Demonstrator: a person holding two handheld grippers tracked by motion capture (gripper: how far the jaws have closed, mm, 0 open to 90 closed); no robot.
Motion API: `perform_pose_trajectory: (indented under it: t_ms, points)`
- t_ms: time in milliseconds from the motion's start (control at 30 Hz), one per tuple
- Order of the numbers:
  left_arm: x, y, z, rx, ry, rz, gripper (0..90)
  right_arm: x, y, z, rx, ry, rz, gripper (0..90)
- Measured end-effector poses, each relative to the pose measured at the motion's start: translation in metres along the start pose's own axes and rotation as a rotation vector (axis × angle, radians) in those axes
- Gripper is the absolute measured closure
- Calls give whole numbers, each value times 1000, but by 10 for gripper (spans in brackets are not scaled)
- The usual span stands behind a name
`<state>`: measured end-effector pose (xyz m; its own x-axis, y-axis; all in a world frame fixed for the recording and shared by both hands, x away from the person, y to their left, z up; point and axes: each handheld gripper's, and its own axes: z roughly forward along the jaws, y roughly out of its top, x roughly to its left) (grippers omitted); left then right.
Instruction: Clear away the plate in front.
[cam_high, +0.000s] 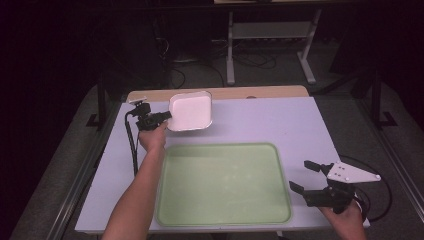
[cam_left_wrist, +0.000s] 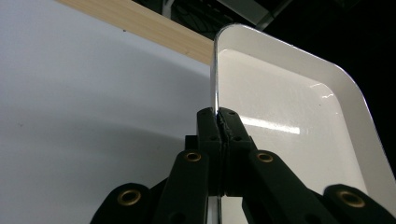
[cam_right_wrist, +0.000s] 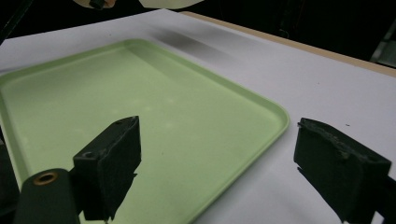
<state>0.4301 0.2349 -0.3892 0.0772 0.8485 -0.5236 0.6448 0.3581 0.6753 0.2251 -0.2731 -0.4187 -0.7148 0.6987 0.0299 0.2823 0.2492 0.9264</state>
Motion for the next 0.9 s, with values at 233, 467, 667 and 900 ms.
perform_pose_trajectory:
  t_ms: [233,467,667,900]
  points:
    - [-4,-7,-13,-7,-22,-3,887,2,1,0,-1,-1,-7,140]
    - [-7,-18,-24,-9,-41,-4,887,2,1,-1,1,-5,-11,140]
    - [-7,-29,-38,-24,-51,-27,886,2,1,-2,1,-9,-12,140]
    - [-3,-46,-48,-17,-48,-46,887,2,1,-3,0,-11,-11,140]
